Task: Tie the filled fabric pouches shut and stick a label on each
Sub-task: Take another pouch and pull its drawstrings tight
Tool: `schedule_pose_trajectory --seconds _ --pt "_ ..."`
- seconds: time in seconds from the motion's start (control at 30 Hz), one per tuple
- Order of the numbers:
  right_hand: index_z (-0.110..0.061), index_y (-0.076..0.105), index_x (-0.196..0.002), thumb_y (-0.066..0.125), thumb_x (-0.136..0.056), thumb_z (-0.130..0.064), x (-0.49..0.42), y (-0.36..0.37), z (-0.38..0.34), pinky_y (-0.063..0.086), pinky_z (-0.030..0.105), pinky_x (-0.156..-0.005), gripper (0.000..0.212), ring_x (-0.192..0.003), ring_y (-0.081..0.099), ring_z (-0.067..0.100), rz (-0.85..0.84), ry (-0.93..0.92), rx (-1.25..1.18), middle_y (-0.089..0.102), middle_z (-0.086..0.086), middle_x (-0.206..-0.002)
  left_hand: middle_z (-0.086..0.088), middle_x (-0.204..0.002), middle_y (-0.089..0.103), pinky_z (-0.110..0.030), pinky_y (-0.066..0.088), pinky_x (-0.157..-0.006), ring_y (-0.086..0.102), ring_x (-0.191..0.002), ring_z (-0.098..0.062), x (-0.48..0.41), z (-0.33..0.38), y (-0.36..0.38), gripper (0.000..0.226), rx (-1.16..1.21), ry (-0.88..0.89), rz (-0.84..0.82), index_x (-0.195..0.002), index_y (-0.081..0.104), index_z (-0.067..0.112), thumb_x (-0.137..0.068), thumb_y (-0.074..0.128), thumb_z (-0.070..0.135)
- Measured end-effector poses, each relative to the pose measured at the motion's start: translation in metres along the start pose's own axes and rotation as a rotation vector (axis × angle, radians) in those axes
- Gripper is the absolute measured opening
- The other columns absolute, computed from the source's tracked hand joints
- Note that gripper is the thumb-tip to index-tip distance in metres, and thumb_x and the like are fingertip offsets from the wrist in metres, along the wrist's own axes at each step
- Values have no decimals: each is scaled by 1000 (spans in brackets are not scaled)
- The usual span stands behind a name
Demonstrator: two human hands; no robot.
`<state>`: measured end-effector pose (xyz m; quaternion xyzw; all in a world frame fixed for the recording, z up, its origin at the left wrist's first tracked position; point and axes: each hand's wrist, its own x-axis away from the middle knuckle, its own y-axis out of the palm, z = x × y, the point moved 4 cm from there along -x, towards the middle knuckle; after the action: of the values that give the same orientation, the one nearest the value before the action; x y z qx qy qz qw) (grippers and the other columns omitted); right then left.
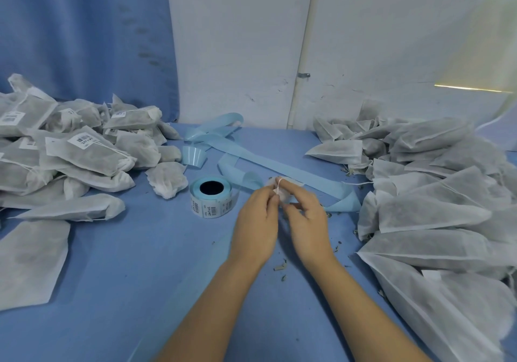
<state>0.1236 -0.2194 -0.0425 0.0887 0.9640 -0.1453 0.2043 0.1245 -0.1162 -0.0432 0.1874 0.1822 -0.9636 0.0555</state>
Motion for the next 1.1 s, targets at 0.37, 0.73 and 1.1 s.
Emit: schedule_pose_trajectory --seconds 0.37,0.73,1.1 --pt "-4 71 -104 45 -85 10 -3 2 0 47 12 -81 35 -98 64 6 -162 143 -418 72 4 -108 -1 -84 65 -39 50 -68 66 -75 -14 -7 -10 -15 23 281 -227 123 -84 50 18 -102 37 18" --pt "-27 69 -104 51 -83 5 1 12 0 27 16 -99 42 -114 37 3 -203 -61 216 56 -41 -94 -5 -82 67 -18 43 -51 53 -42 -5 -11 -19 -25 17 150 -185 196 -81 53 16 -97 53 23" --pt "-21 70 -112 41 -80 19 3 20 -2 29 11 -103 59 -109 39 5 -167 -62 123 63 -7 -115 -7 -92 66 -24 54 -55 68 -71 -21 -9 -16 -18 12 421 -203 210 -89 53 15 -99 48 13"
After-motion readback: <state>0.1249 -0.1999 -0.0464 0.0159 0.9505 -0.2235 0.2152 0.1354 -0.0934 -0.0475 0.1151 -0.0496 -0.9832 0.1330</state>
